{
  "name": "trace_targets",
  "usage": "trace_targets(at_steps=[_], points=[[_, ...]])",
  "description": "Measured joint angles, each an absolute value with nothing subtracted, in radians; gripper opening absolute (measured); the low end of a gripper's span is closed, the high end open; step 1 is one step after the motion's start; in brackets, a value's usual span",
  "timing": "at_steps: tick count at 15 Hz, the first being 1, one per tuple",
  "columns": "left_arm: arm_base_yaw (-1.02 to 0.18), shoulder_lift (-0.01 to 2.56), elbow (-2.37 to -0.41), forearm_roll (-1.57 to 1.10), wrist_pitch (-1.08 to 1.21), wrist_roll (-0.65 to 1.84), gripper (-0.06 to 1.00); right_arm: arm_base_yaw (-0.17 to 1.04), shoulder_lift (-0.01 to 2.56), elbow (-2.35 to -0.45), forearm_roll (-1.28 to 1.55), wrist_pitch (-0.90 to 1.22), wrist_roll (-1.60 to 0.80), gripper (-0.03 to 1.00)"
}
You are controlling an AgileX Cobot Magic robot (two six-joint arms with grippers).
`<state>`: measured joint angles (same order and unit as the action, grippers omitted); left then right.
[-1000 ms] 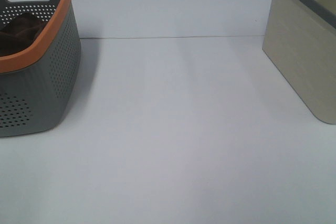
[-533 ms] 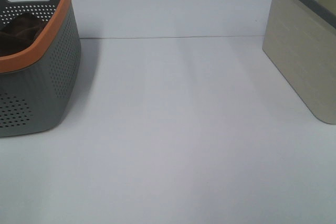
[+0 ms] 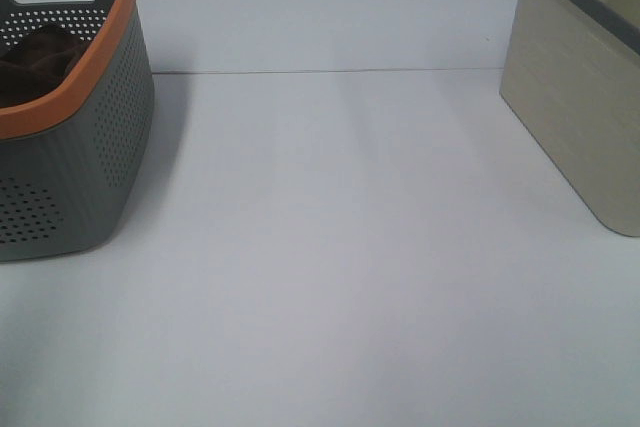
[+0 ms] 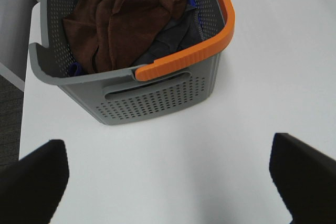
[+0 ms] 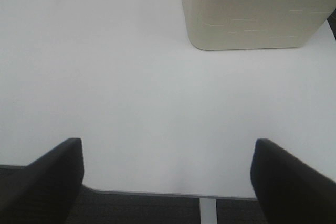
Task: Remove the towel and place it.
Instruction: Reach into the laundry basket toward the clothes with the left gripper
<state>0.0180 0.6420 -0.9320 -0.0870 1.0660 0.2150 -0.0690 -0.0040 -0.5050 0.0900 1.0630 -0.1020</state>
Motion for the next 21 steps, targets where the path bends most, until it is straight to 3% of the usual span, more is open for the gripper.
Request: trace_targets(at_steps=[5,6,10,17,21], points=[[0.018,1.046,-1.240,-0.087,1.094,0.402,0.99,-0.069,-0.004,-0.505,0.090,1.063,-0.102,0.76],[0.018,1.232,-1.407,-0.087,1.115,0.492,0.99,-0.069,-0.004,-0.505,0.090,1.063,-0.102,0.76],[0.018,1.495,-1.630,-0.064,1.113,0.687,0.99,-0.069,-0.004,-0.505,0.090,1.063,-0.102,0.76],[0.126,1.888,-1.806,-0.069,1.122,1.045,0.99,-0.069,-0.004,-0.505,0.090,1.063,-0.102,0.76],[0.127,2.064,-1.806,-0.132,0.966,1.189,0.99,-0.069,-0.004,-0.505,0.090,1.063,-0.102,0.76]])
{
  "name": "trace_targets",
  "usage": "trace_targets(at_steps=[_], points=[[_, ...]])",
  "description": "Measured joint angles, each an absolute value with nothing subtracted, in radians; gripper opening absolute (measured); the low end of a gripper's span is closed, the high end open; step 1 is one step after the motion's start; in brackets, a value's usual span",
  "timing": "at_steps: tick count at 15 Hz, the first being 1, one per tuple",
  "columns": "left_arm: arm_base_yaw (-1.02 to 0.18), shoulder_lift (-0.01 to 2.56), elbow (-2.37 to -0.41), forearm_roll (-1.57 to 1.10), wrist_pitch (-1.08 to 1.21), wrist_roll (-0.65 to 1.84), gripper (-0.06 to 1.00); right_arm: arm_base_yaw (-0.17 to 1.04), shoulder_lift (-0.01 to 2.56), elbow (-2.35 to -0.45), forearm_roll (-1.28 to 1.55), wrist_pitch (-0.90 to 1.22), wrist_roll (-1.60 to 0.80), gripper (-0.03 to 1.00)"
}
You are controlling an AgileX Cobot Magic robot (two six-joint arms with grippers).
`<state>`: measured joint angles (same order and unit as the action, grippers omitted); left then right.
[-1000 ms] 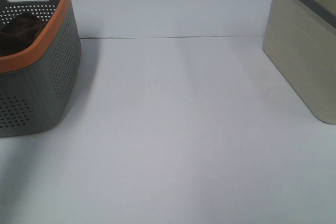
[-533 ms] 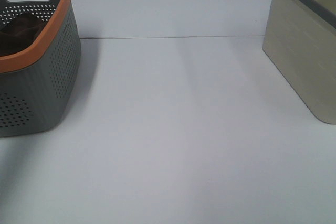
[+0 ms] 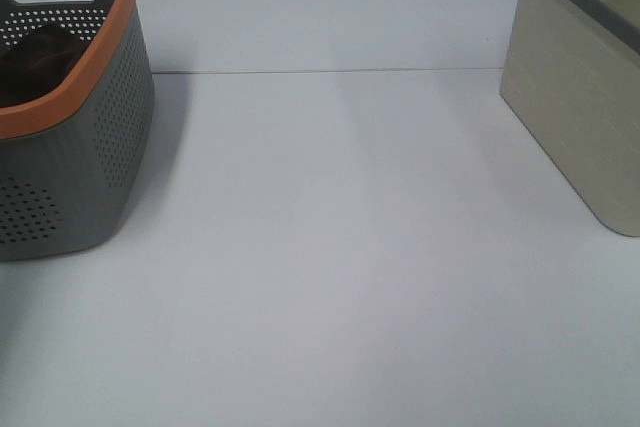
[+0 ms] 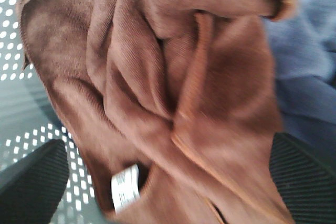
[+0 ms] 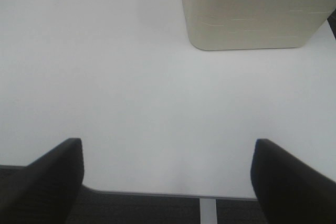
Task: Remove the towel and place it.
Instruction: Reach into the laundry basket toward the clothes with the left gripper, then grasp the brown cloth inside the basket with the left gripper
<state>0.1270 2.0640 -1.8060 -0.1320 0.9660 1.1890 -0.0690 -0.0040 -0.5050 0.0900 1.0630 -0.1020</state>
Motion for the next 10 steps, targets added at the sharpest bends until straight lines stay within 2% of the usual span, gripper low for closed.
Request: trace_targets(at_steps=[2,7,9,10], points=[[0.117,2.122,-1.806,-0.175,0.891,1.202,0.99,-0.069,-0.004,-0.505,0.090,1.063,-0.102,0.76],[0.086,2.170,-1.806,-0.162,0.882,1.251,0.96,-0.069,-0.004,-0.505,0.090,1.063,-0.102,0.76],[0.086,2.175,-1.807,-0.140,0.881,1.244,0.86,-0.069,-0.004,-0.505,0.090,1.063,-0.102,0.76],[0.086,2.176,-1.807,-0.138,0.876,1.242,0.73,-0.069,-0.004,-0.505,0.090,1.063,-0.102,0.76]])
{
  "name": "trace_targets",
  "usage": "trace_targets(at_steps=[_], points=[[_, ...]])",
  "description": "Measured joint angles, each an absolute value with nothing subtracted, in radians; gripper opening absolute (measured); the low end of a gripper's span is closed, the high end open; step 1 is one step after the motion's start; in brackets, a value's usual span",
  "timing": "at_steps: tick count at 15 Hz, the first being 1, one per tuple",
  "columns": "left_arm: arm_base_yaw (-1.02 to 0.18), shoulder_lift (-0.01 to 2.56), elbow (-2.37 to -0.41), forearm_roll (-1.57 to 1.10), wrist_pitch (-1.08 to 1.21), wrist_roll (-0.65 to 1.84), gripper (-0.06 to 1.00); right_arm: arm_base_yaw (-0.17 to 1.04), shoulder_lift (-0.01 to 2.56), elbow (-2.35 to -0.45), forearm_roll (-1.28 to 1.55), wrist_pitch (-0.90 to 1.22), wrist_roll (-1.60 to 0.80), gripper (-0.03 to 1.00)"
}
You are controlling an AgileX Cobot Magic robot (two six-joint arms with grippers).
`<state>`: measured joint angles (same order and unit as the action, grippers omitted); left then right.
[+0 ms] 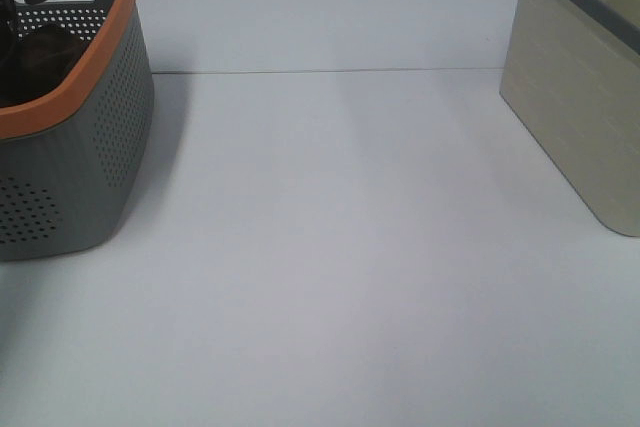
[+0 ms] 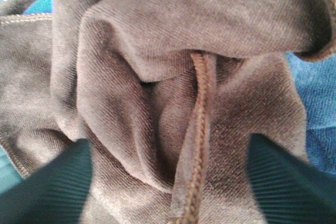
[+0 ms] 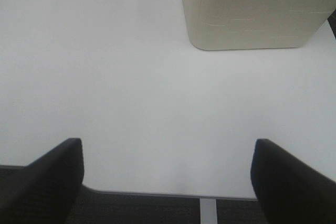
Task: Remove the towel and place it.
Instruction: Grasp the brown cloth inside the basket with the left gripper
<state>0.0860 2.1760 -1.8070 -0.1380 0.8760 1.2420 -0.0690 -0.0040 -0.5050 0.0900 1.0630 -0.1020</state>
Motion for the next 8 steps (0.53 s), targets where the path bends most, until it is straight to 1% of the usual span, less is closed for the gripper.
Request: trace_targets(at_steps=[2,4,8], points=[[0.086,2.180,-1.807,-0.138,0.875,1.242,0.61,-0.069,-0.004,-0.505,0.090,1.063,-0.102,0.76],[0.085,2.191,-1.807,-0.138,0.874,1.242,0.58,-0.069,-0.004,-0.505,0.090,1.063,-0.102,0.76],[0.075,2.210,-1.807,-0.135,0.874,1.241,0.57,-0.069,-0.004,-0.505,0.091,1.063,-0.102,0.76]])
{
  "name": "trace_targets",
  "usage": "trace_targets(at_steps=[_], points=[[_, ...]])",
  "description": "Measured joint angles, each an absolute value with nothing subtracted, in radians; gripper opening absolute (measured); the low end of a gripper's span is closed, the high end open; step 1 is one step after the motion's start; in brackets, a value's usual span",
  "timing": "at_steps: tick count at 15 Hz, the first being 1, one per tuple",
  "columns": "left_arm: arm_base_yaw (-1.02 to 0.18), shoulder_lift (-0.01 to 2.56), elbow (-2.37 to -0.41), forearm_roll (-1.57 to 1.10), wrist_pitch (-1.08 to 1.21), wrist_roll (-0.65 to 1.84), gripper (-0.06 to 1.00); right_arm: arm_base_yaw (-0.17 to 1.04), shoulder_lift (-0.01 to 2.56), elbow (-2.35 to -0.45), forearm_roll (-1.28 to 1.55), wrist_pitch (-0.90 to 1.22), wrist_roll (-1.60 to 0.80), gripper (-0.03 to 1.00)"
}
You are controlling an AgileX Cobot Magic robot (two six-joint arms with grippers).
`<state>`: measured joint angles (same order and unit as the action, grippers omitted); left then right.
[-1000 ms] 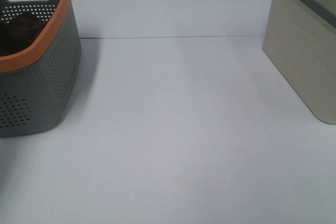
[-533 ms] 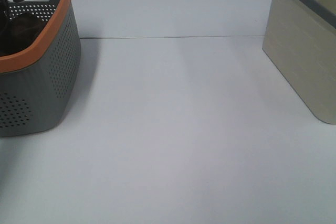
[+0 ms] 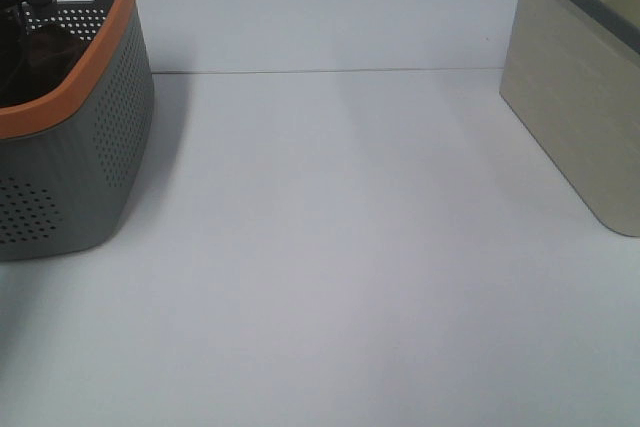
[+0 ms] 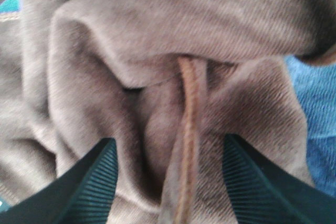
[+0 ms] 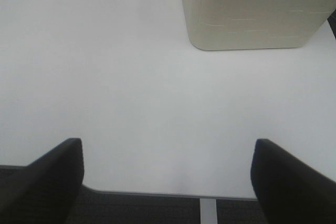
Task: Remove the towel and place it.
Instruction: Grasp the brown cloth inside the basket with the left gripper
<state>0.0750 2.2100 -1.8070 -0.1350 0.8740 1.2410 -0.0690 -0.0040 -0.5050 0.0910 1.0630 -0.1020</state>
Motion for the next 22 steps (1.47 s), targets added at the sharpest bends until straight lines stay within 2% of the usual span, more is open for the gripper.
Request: trace_targets(at_steps=[2,3,4,5,6,17,22], points=[[0.070,2.210,-1.807,-0.119,0.873,1.242,0.52,-0.069,-0.004,-0.505,0.091,1.063,-0.102,0.76],[0.068,2.210,-1.807,-0.112,0.873,1.246,0.44,-0.069,-0.004,-0.505,0.091,1.063,-0.102,0.76],[0.066,2.210,-1.807,-0.094,0.871,1.257,0.35,-0.069,-0.004,-0.505,0.091,1.063,-0.102,0.76],[0.065,2.210,-1.807,-0.085,0.861,1.265,0.09,-0.069,-0.004,-0.505,0.091,1.063,-0.102,0.76],[0.065,2.210,-1.807,-0.085,0.860,1.265,0.01,-0.069,-0.004,-0.505,0.091,1.063,-0.102,0.76],[0.065,2.188,-1.807,-0.082,0.859,1.056,0.00,-0.069,-0.004,-0.505,0.091,1.063,-0.102,0.76],[0.065,1.908,-1.823,-0.082,0.975,1.017,0.00,-0.069,-0.004,-0.505,0.093,1.063,-0.102,0.76]])
